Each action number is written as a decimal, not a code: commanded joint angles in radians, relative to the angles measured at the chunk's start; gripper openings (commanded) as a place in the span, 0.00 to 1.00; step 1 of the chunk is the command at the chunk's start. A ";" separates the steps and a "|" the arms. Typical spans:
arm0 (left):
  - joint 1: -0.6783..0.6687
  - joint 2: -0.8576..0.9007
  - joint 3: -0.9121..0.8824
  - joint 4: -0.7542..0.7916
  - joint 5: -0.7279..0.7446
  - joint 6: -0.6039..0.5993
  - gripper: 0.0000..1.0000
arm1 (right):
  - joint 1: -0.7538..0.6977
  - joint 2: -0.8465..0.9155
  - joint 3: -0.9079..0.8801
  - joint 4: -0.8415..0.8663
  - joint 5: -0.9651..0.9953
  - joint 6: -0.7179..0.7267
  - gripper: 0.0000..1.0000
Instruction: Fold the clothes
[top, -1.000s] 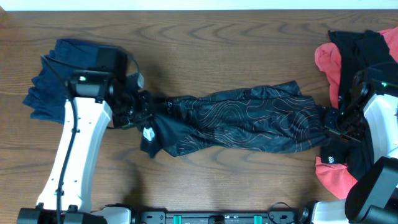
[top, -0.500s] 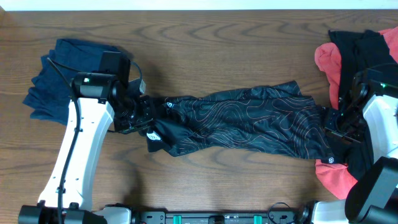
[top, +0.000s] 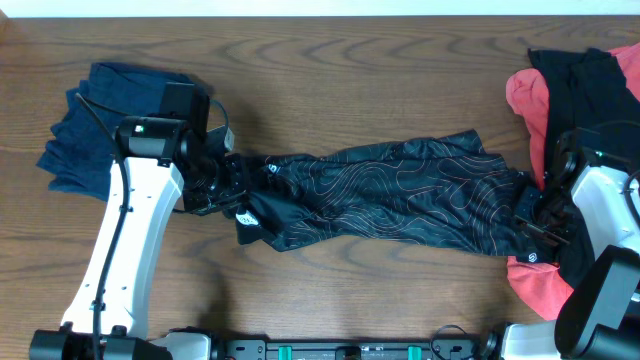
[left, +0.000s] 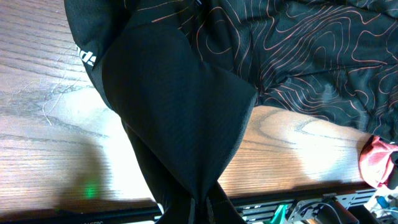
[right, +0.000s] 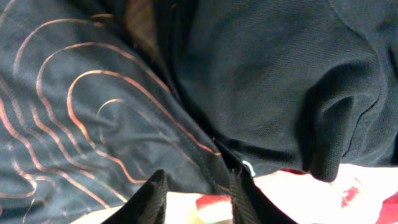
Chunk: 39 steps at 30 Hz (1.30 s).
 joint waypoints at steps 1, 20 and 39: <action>-0.001 0.002 0.000 -0.003 -0.006 -0.004 0.06 | 0.000 -0.006 -0.024 0.017 0.033 0.027 0.35; -0.001 0.002 0.000 -0.003 -0.006 -0.005 0.06 | 0.000 -0.006 -0.126 0.135 0.003 0.037 0.35; -0.001 0.001 0.000 -0.003 -0.006 -0.005 0.06 | 0.000 -0.013 -0.169 0.149 -0.023 0.054 0.01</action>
